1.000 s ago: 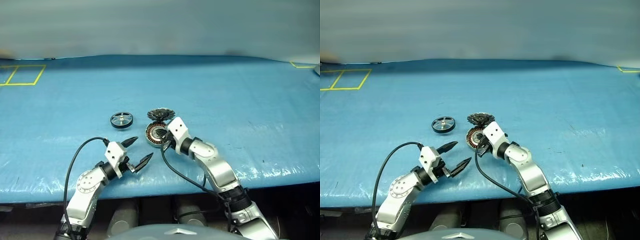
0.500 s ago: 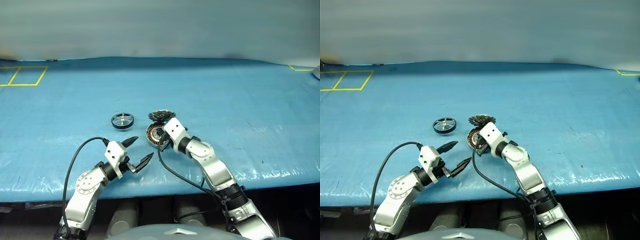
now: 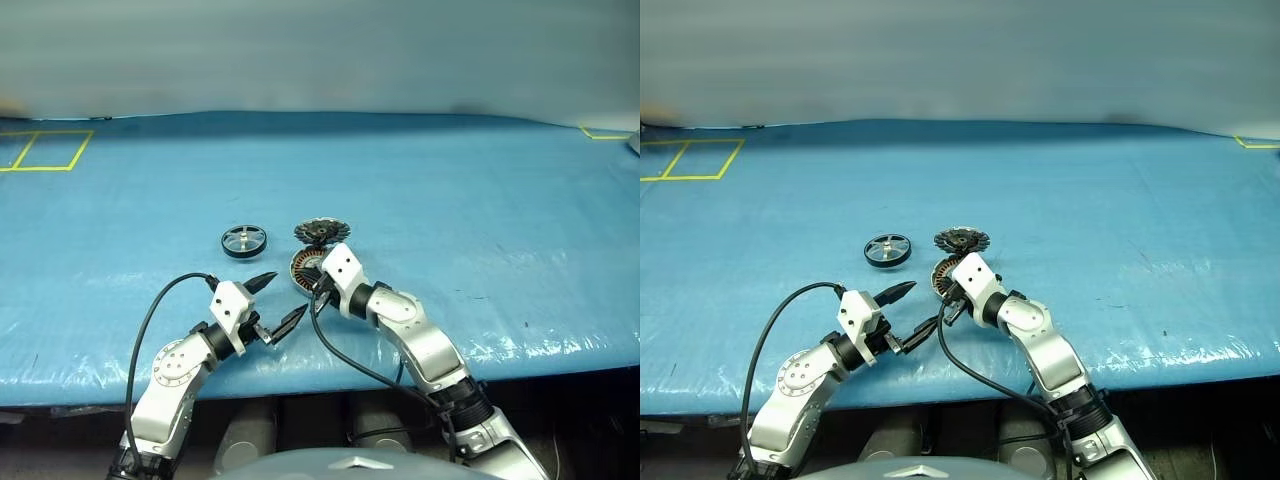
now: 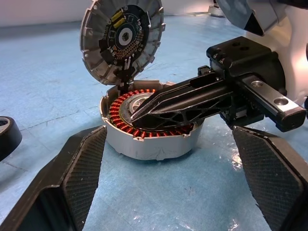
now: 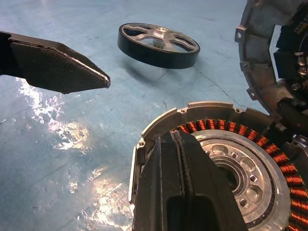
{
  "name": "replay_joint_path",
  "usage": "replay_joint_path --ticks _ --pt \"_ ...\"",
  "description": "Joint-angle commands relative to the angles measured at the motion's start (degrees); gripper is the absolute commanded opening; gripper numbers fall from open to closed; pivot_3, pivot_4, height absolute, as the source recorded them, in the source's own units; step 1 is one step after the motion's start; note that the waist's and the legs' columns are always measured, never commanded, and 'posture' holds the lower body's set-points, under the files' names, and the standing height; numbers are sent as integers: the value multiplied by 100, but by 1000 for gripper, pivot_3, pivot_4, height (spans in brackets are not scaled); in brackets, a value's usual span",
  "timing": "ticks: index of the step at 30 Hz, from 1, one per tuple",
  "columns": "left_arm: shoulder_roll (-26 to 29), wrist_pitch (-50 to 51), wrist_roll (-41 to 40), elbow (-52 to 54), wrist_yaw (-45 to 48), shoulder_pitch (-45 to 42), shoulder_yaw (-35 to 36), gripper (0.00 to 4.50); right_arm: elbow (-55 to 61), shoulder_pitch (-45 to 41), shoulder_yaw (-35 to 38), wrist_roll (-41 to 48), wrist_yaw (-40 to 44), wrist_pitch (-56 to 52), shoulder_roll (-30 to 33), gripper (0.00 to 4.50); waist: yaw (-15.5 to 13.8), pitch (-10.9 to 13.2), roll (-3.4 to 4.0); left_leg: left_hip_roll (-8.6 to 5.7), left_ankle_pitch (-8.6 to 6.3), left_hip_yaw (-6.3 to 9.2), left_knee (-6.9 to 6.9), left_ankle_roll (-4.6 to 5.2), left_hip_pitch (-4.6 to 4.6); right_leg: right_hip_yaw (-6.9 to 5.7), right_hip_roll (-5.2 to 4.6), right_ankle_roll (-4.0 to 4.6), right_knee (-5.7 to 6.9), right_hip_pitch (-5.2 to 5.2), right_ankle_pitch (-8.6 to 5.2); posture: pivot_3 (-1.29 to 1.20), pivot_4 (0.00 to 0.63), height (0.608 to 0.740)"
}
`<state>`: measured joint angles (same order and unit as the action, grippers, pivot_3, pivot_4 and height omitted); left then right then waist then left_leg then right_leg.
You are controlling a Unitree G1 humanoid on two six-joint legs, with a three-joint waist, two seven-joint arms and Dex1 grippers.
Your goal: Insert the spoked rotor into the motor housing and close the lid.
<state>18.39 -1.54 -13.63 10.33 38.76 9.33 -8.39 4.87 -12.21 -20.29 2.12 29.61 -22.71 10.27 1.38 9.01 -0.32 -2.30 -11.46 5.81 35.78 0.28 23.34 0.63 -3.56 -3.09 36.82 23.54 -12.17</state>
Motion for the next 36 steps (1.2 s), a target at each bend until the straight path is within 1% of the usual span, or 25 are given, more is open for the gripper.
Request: replay_joint_path --ticks 1,3,6,10,13,15,18,23,25,28,30,36 --pt "-15 -72 -49 169 -19 -27 29 4500 153 29 356 406 68 -163 -93 21 -3 0 0 0 0 0 1 0 0 0 0 0 0 0 0 0 150 740" --pt "-21 -78 -56 152 -13 -20 33 4500 342 -12 621 772 125 -281 -212 21 -7 1 0 0 0 1 2 0 2 0 0 0 0 1 0 0 150 740" --pt "-25 -85 -61 136 -8 -12 39 4500 454 -108 878 1083 80 -402 -346 21 -4 2 1 0 0 2 2 1 11 -1 1 -1 0 10 1 0 150 740" --pt "-30 -99 -62 120 -3 -10 43 4500 324 -228 770 825 -94 -305 -291 21 2 3 3 0 0 1 0 1 13 -1 2 -1 0 13 1 0 150 740" --pt "-51 -120 -74 119 -33 -20 76 4500 184 -220 353 314 -152 -113 -57 21 0 3 3 -1 0 1 0 1 13 -3 2 -1 0 13 1 0 150 740" --pt "-54 -113 -84 125 -41 -27 90 4500 135 -197 210 155 -167 -44 11 21 -1 3 3 -2 0 0 0 1 13 -2 1 -1 -1 12 1 0 150 740" --pt "-49 -96 -84 136 -57 -34 104 4500 59 -144 105 44 -179 13 44 21 -5 4 3 -2 1 0 1 1 14 -2 1 -1 0 13 1 0 150 740" --pt "-49 -78 -87 163 -108 -40 132 4500 130 -56 158 92 -164 16 40 21 -3 3 3 -1 0 1 1 1 12 -2 1 -1 0 11 1 0 150 740" --pt "-49 -59 -96 183 -139 -58 158 4500 309 -4 124 89 -86 184 105 21 -5 3 3 -1 0 1 2 1 12 -2 1 -1 0 11 1 0 150 740" --pt "-23 91 -124 266 -232 -138 232 4500 773 81 254 399 79 56 105 21 -6 5 2 -1 0 1 2 1 14 -2 1 -1 0 12 1 0 150 740" --pt "44 202 -94 320 -309 -238 308 4500 1181 131 303 459 162 -67 260 21 -11 7 4 -1 1 3 3 1 15 -3 1 -1 1 12 1 0 150 740" --pt "196 526 -527 425 -313 -703 792 4500 2094 502 437 735 407 -466 801 21 -27 8 3 -1 0 9 8 1 17 -8 1 -3 0 9 1 0 150 740"
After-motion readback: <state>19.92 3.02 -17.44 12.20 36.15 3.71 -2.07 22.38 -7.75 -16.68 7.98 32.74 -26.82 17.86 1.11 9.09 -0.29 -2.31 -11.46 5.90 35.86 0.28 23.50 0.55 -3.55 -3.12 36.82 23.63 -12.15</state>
